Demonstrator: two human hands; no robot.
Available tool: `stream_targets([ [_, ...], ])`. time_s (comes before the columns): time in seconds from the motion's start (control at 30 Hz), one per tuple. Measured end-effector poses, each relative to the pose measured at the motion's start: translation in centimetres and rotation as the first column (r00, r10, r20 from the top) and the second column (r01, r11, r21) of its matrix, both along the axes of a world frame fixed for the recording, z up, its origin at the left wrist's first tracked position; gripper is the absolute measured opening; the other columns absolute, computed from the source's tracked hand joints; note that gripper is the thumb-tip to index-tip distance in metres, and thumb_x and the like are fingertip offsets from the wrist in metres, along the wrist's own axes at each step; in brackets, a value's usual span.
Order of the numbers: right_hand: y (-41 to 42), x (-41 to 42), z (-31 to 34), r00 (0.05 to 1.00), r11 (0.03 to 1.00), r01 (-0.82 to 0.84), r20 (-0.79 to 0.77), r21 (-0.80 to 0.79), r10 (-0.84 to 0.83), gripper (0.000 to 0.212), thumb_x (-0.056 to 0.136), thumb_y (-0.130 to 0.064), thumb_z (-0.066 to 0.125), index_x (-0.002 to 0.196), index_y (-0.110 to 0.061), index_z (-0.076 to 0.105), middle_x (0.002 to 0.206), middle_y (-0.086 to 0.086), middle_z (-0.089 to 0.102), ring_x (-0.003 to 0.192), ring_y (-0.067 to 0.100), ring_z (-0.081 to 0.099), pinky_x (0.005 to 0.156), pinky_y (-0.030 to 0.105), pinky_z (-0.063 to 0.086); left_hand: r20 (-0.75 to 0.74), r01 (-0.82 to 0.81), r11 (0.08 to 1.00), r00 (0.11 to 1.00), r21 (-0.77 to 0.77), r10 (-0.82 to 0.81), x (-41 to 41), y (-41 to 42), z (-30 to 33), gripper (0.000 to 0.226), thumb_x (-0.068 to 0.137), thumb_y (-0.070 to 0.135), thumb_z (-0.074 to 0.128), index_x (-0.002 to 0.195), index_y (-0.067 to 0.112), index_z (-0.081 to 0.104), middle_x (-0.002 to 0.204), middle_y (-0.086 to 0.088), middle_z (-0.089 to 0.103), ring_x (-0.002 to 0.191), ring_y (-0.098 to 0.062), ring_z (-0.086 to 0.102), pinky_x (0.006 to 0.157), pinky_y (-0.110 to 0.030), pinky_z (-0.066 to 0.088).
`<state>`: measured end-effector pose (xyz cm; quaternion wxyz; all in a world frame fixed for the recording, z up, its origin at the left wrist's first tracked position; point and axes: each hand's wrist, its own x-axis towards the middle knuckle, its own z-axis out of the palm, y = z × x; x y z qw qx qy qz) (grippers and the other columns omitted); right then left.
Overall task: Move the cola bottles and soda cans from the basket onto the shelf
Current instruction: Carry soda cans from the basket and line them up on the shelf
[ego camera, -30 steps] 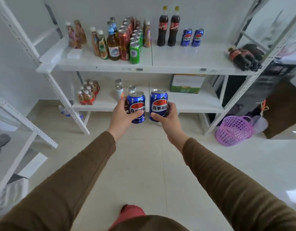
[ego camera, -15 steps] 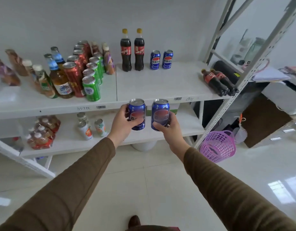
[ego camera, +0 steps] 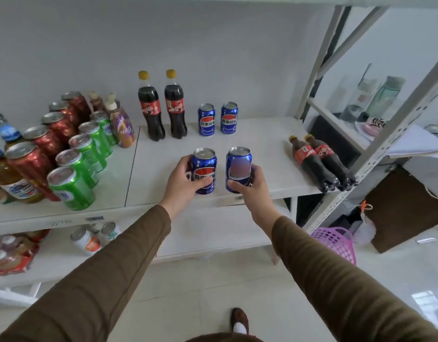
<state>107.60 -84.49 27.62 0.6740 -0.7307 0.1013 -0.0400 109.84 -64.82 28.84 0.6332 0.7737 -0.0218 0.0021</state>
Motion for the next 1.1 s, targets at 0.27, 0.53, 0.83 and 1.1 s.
stream_targets([
  [0.27, -5.2, 11.2, 0.8, 0.996, 0.995, -0.08, -0.037, -0.053, 0.078, 0.066, 0.083, -0.009, 0.079, 0.137, -0.019, 0.042, 0.118, -0.005, 0.056, 0.101, 0.012, 0.058, 0.071, 0.012, 0.044, -0.005, -0.105, 0.991, 0.994, 0.081, 0.105, 9.4, -4.9, -0.1, 0.075, 0.08, 0.018, 0.085, 0.144, 0.025, 0.046, 0.14, 0.004, 0.059, 0.123, -0.016, 0.058, 0.103, -0.04, 0.05],
  [0.53, -5.2, 18.6, -1.5, 0.997, 0.991, -0.081, -0.013, -0.104, 0.08, 0.067, 0.077, -0.006, 0.083, 0.133, -0.017, 0.047, 0.117, -0.001, 0.064, 0.104, 0.018, 0.065, 0.081, 0.02, 0.052, -0.035, -0.136, 0.99, 0.99, 0.048, 0.138, 15.4, -5.8, -0.6, 0.072, 0.079, 0.012, 0.085, 0.14, 0.025, 0.048, 0.127, 0.011, 0.062, 0.112, -0.005, 0.062, 0.096, -0.029, 0.051],
  [0.83, -4.4, 24.0, -2.1, 0.994, 0.986, -0.105, 0.007, -0.13, 0.107, 0.07, 0.078, -0.005, 0.083, 0.135, -0.017, 0.045, 0.121, -0.002, 0.062, 0.109, 0.016, 0.062, 0.095, 0.031, 0.053, -0.033, -0.171, 0.983, 0.984, 0.067, 0.174, 19.9, -5.9, -1.0, 0.074, 0.08, 0.006, 0.083, 0.143, 0.018, 0.046, 0.131, 0.004, 0.061, 0.113, -0.005, 0.061, 0.095, -0.021, 0.05],
  [1.1, -3.7, 25.7, -2.9, 0.995, 0.971, -0.082, 0.03, -0.223, 0.091, 0.074, 0.075, -0.01, 0.085, 0.137, -0.017, 0.046, 0.135, 0.004, 0.05, 0.114, 0.014, 0.055, 0.101, 0.033, 0.051, -0.049, -0.158, 0.985, 0.986, 0.068, 0.161, 21.4, -5.8, -1.7, 0.076, 0.082, 0.007, 0.081, 0.147, 0.018, 0.043, 0.142, -0.001, 0.058, 0.126, -0.016, 0.056, 0.107, -0.037, 0.047],
])
